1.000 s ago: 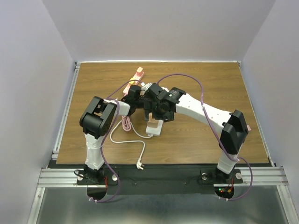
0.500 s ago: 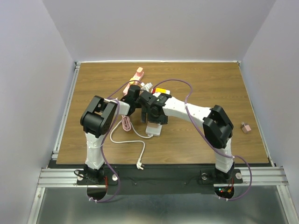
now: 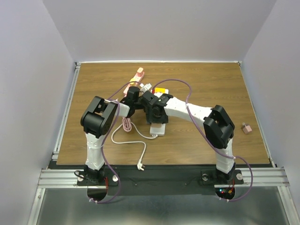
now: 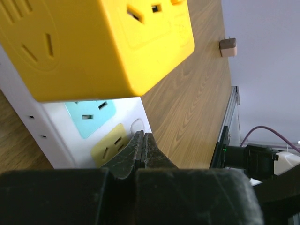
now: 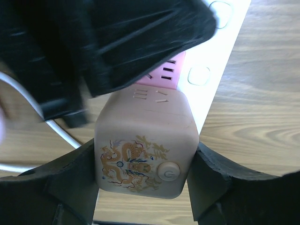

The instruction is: Pull the plug off the socket

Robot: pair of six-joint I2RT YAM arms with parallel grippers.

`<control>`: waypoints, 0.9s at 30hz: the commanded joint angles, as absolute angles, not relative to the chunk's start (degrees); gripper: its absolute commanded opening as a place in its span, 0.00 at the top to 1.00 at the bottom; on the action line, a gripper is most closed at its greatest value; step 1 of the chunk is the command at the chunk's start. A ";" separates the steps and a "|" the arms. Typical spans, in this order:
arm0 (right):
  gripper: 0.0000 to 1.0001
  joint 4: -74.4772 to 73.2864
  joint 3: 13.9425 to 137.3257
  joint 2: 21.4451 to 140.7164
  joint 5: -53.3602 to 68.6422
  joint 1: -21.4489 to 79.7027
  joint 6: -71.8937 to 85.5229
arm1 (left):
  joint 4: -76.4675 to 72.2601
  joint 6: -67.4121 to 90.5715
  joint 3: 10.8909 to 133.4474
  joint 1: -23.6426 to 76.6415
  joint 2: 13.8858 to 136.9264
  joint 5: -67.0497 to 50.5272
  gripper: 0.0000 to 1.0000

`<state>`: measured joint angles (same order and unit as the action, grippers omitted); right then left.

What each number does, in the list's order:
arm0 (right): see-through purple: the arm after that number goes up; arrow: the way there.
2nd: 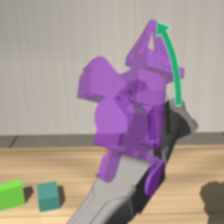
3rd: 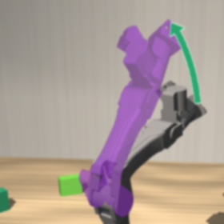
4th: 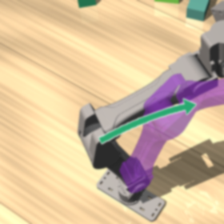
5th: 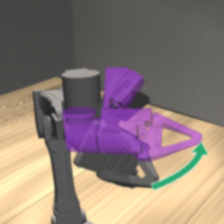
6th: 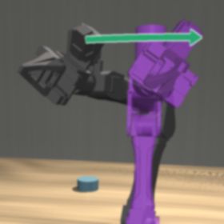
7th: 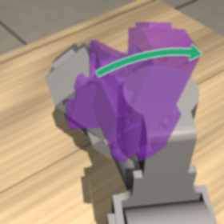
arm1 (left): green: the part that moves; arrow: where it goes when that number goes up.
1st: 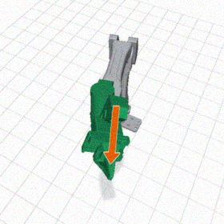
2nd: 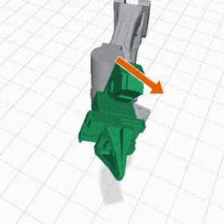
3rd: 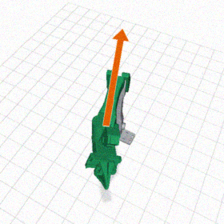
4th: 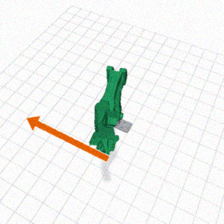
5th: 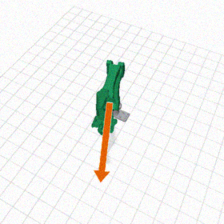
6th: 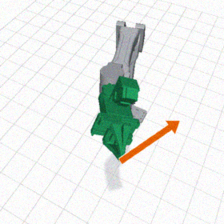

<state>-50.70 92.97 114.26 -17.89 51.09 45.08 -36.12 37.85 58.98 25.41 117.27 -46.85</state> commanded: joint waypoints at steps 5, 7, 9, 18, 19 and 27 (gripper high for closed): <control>1.00 -48.16 89.30 104.24 -12.58 44.12 26.64 | -37.18 40.60 53.88 28.82 119.18 -43.25 1.00; 0.99 -48.16 91.22 103.19 -11.96 43.42 25.67 | -37.96 41.74 53.00 31.02 119.18 -41.31 1.00; 1.00 -48.16 93.06 102.05 -11.08 42.28 25.58 | -39.10 42.97 51.95 32.60 119.62 -40.00 1.00; 1.00 -48.16 92.55 100.11 -6.85 38.67 27.59 | -38.59 43.68 52.21 34.54 121.64 -37.36 1.00; 1.00 -48.08 92.46 99.06 -6.59 38.32 28.21 | -38.24 43.51 52.29 34.89 122.08 -36.92 1.00; 1.00 -48.34 96.94 96.33 -7.47 37.36 28.56 | -32.61 40.52 55.28 38.49 125.33 -33.75 1.00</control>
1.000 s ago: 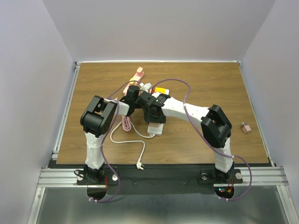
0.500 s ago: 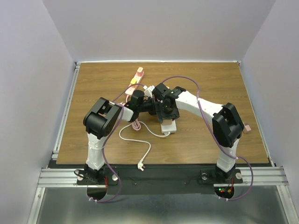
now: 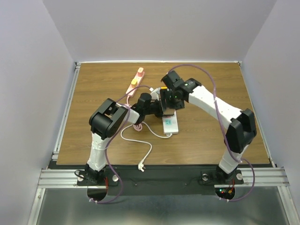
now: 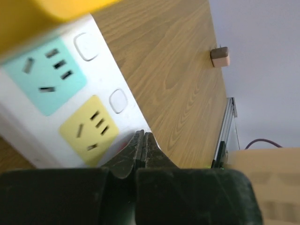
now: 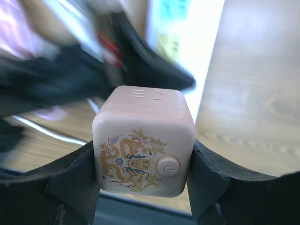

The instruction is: Pull the plug off the socket

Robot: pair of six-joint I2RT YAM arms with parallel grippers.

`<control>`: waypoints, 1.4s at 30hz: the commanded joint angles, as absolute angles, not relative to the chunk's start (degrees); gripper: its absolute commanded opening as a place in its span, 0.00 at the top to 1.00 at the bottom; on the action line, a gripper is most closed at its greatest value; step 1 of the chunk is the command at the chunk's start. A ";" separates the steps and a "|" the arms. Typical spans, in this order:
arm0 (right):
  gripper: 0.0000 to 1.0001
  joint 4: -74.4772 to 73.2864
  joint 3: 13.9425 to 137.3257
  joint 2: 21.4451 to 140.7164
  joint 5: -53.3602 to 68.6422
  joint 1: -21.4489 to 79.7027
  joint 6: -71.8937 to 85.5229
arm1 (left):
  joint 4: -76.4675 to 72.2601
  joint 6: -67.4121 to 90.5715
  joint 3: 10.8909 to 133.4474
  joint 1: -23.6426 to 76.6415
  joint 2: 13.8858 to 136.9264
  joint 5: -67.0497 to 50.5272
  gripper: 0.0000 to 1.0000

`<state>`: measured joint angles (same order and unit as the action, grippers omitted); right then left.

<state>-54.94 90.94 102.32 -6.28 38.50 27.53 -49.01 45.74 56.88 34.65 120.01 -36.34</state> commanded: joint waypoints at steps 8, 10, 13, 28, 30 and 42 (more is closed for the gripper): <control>1.00 -53.08 94.14 93.79 -11.94 36.39 29.97 | -31.99 40.69 55.46 37.97 124.72 -32.70 1.00; 1.00 -53.87 92.82 90.46 -15.36 35.51 31.89 | -31.90 40.87 55.46 37.44 124.19 -32.69 1.00; 1.00 -54.66 89.40 86.50 -19.41 32.63 34.88 | -32.08 40.96 55.37 36.83 122.96 -32.61 1.00; 1.00 -54.93 74.53 97.80 -27.50 0.26 36.91 | -28.74 39.90 58.00 36.56 112.68 -33.22 1.00; 0.99 -54.93 74.97 99.57 -29.18 -1.58 37.53 | -27.52 39.47 58.97 36.56 112.76 -33.31 1.00; 0.03 -54.67 80.15 97.40 -23.67 -6.06 33.50 | -24.61 37.35 60.56 36.21 111.27 -33.66 1.00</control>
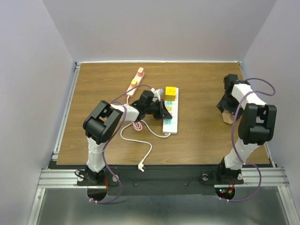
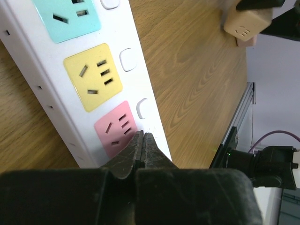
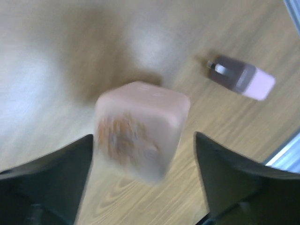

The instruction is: Pull the plug off the socket

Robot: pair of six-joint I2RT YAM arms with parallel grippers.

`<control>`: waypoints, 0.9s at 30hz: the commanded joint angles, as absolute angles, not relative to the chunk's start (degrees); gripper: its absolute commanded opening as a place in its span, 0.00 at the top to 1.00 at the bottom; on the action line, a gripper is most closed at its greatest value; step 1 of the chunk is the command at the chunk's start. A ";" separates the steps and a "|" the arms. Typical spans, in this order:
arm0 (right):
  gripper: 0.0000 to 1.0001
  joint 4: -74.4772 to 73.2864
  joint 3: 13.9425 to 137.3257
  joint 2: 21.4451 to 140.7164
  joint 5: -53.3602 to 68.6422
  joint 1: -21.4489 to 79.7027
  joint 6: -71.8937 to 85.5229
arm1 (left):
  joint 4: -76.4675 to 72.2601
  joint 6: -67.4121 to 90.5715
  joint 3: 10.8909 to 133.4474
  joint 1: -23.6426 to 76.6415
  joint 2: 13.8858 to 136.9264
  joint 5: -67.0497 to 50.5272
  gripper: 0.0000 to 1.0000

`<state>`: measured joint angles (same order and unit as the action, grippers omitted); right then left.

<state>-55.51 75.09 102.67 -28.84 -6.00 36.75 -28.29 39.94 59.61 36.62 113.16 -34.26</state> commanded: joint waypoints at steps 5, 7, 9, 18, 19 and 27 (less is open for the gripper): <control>0.00 -51.41 86.29 94.84 -3.80 -3.87 24.79 | -24.61 37.00 60.56 35.77 111.62 -34.28 1.00; 0.00 -51.50 88.23 94.75 -1.24 -1.42 24.44 | -25.05 37.00 60.91 35.60 111.71 -34.80 1.00; 0.00 -51.33 91.05 95.53 1.58 -0.09 24.69 | -25.14 37.18 61.26 35.42 112.15 -35.24 1.00; 0.00 -50.10 107.38 109.49 1.23 15.90 26.01 | -30.93 41.04 58.63 33.66 113.29 -38.41 1.00; 0.00 -50.10 110.53 111.16 0.71 17.56 26.45 | -32.24 41.74 57.67 33.31 113.12 -38.58 1.00; 0.00 -50.54 122.95 123.57 -3.33 23.20 27.33 | -37.43 45.17 55.46 33.14 113.03 -40.16 1.00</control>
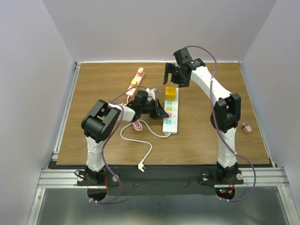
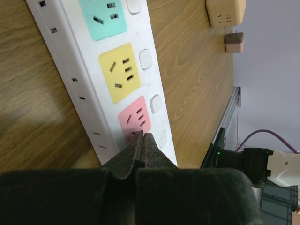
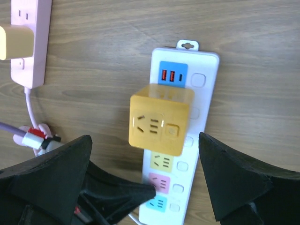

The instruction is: Pull the plug off the socket

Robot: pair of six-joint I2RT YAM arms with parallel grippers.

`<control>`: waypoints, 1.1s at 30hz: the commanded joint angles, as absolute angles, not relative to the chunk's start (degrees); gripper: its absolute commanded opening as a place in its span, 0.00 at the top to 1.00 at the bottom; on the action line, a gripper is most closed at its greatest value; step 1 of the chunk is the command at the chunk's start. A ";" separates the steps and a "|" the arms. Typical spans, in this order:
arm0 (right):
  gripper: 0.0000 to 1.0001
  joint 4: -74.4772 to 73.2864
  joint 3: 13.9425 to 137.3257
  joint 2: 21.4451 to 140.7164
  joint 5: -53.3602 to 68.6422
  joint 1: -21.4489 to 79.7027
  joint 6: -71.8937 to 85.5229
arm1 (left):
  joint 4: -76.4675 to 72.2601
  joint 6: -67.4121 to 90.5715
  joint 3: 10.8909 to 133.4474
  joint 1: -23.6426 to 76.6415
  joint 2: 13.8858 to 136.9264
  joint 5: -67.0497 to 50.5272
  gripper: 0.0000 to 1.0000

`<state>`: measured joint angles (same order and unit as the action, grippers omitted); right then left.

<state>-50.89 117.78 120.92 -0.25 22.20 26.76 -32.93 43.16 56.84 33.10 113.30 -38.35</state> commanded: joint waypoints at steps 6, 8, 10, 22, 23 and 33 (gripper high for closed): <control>0.00 -52.20 126.56 128.93 -7.20 23.99 26.54 | -39.11 46.14 54.40 33.31 112.06 -40.34 1.00; 0.00 -53.26 126.56 129.81 -6.69 24.26 26.11 | -39.55 46.49 54.23 33.31 112.15 -40.43 1.00; 0.00 -53.26 125.60 130.43 -6.33 24.43 25.84 | -40.16 46.67 54.49 33.31 112.41 -40.69 1.00; 0.55 -54.40 122.70 132.45 -5.71 26.98 28.92 | -42.54 51.24 60.90 33.49 118.47 -41.93 1.00; 0.58 -54.58 122.43 132.36 -5.71 26.98 29.18 | -42.54 51.50 61.34 33.57 119.00 -41.75 1.00; 0.31 -56.51 119.88 131.05 -5.98 27.07 29.36 | -46.22 54.84 62.49 33.57 124.71 -41.13 1.00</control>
